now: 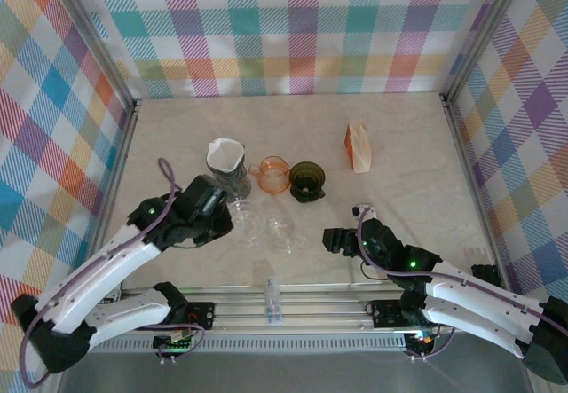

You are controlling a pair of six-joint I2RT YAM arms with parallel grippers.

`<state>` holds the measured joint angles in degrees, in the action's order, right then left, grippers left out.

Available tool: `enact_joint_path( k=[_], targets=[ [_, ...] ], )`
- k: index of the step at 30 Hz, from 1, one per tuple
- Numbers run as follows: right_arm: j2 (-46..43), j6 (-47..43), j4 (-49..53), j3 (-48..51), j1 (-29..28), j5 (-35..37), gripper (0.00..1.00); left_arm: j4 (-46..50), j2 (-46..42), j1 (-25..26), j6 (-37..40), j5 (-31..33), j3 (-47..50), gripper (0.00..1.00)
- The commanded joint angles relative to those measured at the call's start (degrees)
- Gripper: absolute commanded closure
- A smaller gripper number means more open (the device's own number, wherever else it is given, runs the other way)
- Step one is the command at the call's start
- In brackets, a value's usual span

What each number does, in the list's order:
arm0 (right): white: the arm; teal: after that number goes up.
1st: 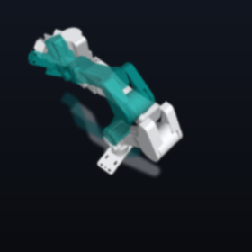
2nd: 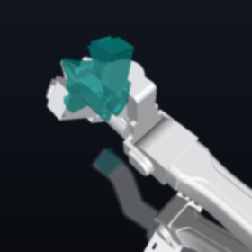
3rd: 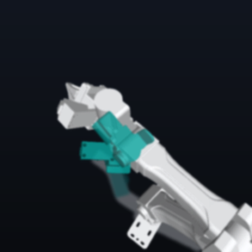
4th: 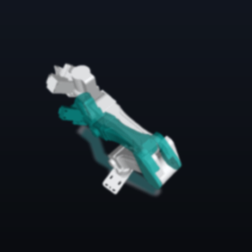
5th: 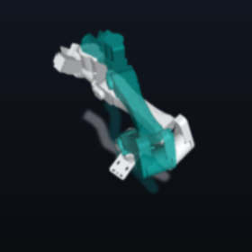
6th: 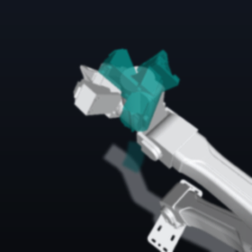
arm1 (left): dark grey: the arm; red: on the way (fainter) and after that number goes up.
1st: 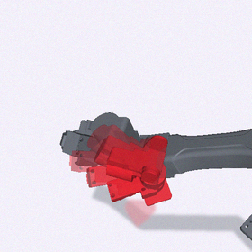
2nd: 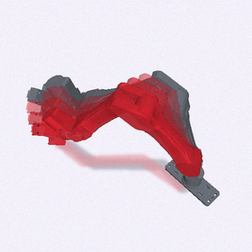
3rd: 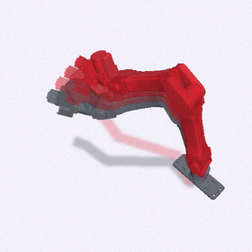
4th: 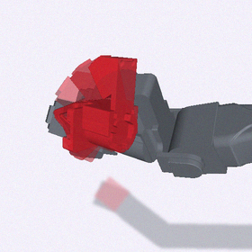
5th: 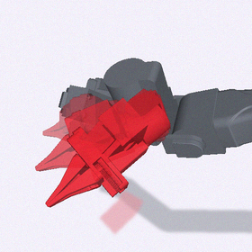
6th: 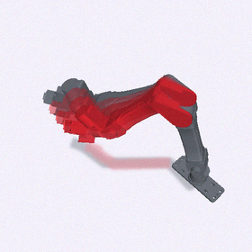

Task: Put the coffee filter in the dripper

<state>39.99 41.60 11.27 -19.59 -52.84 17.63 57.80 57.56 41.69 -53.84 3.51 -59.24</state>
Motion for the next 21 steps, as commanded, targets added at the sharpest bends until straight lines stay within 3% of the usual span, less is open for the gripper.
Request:
enact_joint_path(
  k=[1, 10, 18, 21],
  targets=[
    [0.0, 1.2, 0.0, -0.5, -0.1, 1.2, 0.18, -5.0, 5.8, -0.5, 4.2, -5.6, -3.7, 1.00],
    [-2.0, 1.7, 1.9, -0.5, -0.1, 1.8, 0.18, -8.8, 14.8, -0.5, 6.4, -8.6, -9.0, 1.00],
    [-1.0, 3.0, 2.6, -0.7, 0.3, 1.9, 0.18, -6.9, 13.8, -0.4, 7.1, -7.5, -12.2, 1.00],
    [5.1, 2.4, -0.3, -2.1, 5.1, -5.9, 0.24, -5.7, 13.0, -0.5, 7.4, -6.9, -13.2, 1.00]
  ],
)
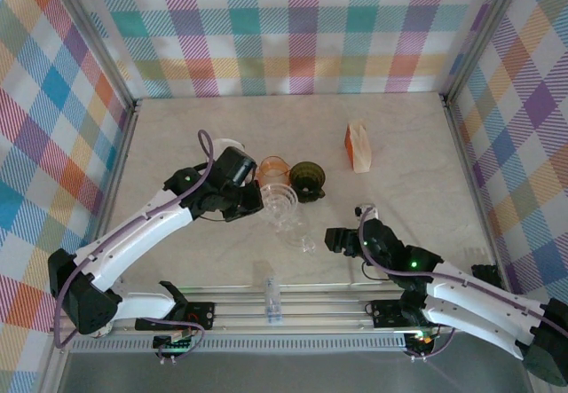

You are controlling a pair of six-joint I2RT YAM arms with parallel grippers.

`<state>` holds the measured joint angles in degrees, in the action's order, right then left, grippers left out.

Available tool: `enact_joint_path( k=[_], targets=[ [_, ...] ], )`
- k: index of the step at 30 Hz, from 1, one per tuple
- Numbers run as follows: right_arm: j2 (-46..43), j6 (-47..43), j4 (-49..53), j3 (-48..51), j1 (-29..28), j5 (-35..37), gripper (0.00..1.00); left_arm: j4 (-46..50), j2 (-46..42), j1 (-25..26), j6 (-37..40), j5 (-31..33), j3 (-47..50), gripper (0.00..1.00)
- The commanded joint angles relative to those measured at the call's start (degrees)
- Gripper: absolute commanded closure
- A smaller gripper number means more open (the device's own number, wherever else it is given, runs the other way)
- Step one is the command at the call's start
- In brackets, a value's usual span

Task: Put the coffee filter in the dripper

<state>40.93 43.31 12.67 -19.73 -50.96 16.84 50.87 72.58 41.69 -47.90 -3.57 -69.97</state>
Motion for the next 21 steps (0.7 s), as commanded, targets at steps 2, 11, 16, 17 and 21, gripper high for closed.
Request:
enact_joint_path(
  k=[2, 11, 16, 17, 21],
  targets=[
    [9.8, 1.0, -3.8, -2.6, 7.5, -10.3, 0.32, 1.7, -2.8, -0.5, 1.5, 0.7, -2.5, 1.00],
    [31.2, -2.0, -12.4, -8.9, 11.8, -20.9, 0.51, 2.0, -6.4, -0.6, 1.9, 1.2, -0.5, 1.00],
    [36.5, -2.0, -14.3, -11.5, 9.2, -21.6, 0.56, 2.2, -7.4, -0.8, 2.7, 1.5, -0.1, 1.00],
    [37.4, -1.8, -14.4, -12.1, 8.2, -21.3, 0.56, 2.2, -7.5, -0.9, 2.7, 1.5, 0.0, 1.00],
    [40.4, -0.4, -15.2, -14.0, 5.1, -18.9, 0.57, 1.7, -7.8, -1.1, 2.9, 0.8, 0.7, 1.00]
  ],
)
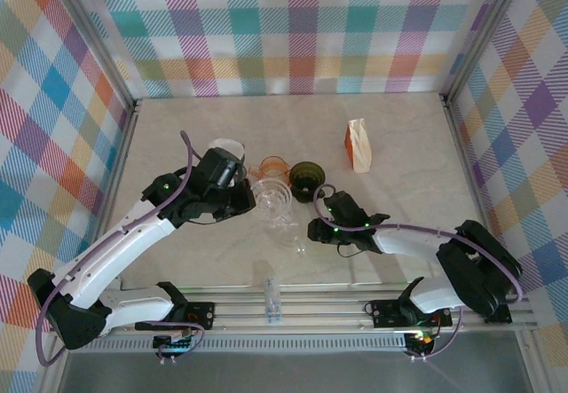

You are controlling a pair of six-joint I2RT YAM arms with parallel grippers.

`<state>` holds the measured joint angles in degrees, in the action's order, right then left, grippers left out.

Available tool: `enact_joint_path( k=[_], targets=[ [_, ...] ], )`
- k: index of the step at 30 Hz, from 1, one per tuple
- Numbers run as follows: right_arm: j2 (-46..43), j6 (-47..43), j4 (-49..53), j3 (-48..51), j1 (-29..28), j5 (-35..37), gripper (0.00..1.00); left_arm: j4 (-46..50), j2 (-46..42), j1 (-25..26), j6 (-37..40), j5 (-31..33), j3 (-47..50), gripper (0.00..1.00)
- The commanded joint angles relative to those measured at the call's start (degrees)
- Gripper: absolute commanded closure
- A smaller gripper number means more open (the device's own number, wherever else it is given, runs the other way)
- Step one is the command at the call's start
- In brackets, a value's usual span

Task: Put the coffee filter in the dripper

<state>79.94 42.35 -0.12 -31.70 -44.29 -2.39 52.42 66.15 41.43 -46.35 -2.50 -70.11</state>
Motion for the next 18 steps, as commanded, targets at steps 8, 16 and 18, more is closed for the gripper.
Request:
enact_joint_path(
  k=[8, 16, 18],
  targets=[
    [-1.8, 2.2, 0.4, -1.6, -2.9, 7.3, 0.45, -1.2, 0.3, -0.7, 2.0, -4.1, 2.5, 1.00],
    [-17.5, 1.2, 12.9, 2.8, -2.8, 15.3, 0.30, -5.6, 4.2, -0.6, 1.3, -7.0, 5.1, 1.00],
    [-20.7, 1.5, 14.8, 3.9, -2.9, 15.7, 0.28, -6.8, 5.0, -0.6, 1.0, -7.7, 5.3, 1.00]
  ],
)
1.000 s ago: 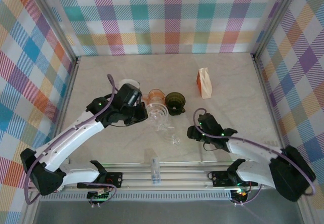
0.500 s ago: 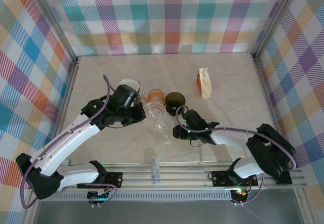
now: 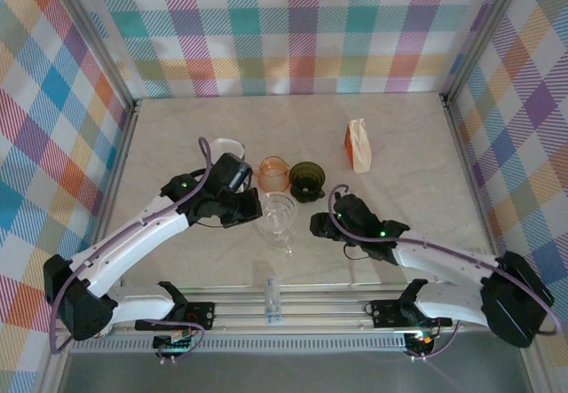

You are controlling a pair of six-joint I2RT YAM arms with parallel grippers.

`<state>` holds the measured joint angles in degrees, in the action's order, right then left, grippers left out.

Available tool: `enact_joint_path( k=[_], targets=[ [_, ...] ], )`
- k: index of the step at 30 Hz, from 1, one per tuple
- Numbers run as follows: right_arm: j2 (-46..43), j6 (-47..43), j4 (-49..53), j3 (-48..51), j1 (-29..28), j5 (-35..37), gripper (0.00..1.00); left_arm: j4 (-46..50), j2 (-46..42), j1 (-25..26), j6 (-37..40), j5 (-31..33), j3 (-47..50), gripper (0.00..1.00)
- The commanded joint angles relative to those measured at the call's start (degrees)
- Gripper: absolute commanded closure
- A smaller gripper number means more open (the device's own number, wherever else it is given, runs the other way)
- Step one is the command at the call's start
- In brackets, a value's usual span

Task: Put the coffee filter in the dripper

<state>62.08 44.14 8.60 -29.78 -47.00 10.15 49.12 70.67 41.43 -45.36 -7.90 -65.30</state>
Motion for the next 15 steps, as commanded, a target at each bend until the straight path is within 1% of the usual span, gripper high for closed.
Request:
enact_joint_path(
  k=[1, 7, 11, 15],
  targets=[
    [-4.2, -0.1, 7.0, 2.5, -0.1, 3.3, 0.27, -3.9, 0.9, -0.7, -0.1, -2.4, 0.5, 1.00],
    [-8.6, 0.8, 9.3, 4.4, -0.1, 3.9, 0.25, -4.0, 2.2, -0.7, -0.2, -2.3, 1.0, 1.00],
    [-8.8, 0.7, 10.0, 4.3, -0.1, 3.8, 0.25, -4.6, 2.6, -0.6, -0.4, -2.7, 1.9, 1.00],
    [-8.8, 0.6, 10.4, 4.1, -0.1, 3.8, 0.24, -3.0, 2.6, -0.6, 0.1, -2.0, 1.3, 1.00]
  ],
)
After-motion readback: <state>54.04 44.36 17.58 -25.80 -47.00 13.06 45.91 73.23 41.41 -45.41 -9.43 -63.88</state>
